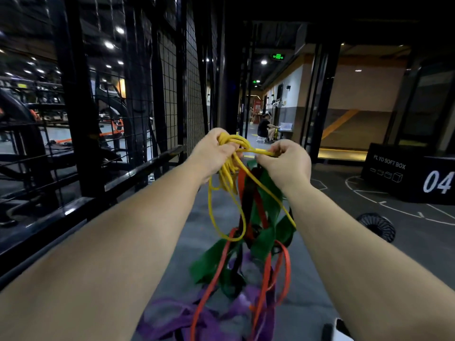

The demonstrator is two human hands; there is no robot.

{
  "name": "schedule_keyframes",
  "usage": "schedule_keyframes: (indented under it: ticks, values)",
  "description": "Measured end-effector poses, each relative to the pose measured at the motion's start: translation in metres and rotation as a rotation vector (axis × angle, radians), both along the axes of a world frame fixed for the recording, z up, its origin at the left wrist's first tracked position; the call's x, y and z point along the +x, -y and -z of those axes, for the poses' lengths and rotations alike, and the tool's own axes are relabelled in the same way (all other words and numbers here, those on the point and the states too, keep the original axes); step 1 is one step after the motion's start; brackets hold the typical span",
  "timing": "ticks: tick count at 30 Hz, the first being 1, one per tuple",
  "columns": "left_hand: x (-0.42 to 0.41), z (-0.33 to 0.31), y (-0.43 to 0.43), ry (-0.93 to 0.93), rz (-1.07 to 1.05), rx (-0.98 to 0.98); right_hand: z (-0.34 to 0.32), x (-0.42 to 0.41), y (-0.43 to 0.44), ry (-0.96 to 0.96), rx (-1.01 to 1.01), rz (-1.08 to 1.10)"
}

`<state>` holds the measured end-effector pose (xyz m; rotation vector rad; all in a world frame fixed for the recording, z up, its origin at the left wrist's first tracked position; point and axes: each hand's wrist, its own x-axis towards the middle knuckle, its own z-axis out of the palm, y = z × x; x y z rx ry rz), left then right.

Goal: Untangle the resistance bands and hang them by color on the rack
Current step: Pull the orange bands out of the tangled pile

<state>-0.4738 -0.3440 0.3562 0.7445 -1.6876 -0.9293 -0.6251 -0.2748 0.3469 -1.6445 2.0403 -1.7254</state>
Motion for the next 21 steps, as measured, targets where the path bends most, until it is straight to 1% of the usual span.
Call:
schedule_keyframes:
  ticks: [2,4,6,7,9,11,13,15,17,18,19,21]
  values:
    - [0.003,0.0,0.002,0.061,-0.019,-0.006,0.004,-0.003,0.005,-0.001,0.069,-0.069]
    - [0.006,0.011,0.004,0.12,0.006,0.032,0.019,-0.009,0.014,-0.018,0.219,-0.155]
    - [0.009,0.03,0.007,0.232,0.019,0.062,0.043,-0.015,0.021,-0.036,0.368,-0.231]
    - [0.01,0.04,0.008,0.274,0.023,0.078,0.055,-0.016,0.022,-0.016,0.421,-0.275]
    - [0.009,0.053,0.007,0.256,0.048,0.134,0.071,-0.015,0.02,0.09,0.487,-0.373]
    - [0.01,0.06,0.006,0.173,0.081,0.224,0.08,-0.014,0.019,0.191,0.5,-0.413]
    - [0.013,0.061,0.003,0.127,0.128,0.307,0.087,-0.012,0.018,0.184,0.474,-0.409]
    - [0.014,0.061,0.001,0.107,0.166,0.342,0.093,-0.008,0.013,0.182,0.453,-0.442]
    - [0.013,0.061,-0.001,0.084,0.166,0.352,0.099,-0.004,0.006,0.278,0.45,-0.564]
    - [0.012,0.061,-0.001,0.075,0.162,0.355,0.102,-0.002,0.004,0.29,0.454,-0.616]
    - [0.012,0.062,-0.002,0.073,0.163,0.361,0.104,-0.001,0.001,0.239,0.454,-0.626]
    - [0.013,0.066,-0.003,0.078,0.171,0.371,0.108,0.002,-0.001,0.031,0.461,-0.503]
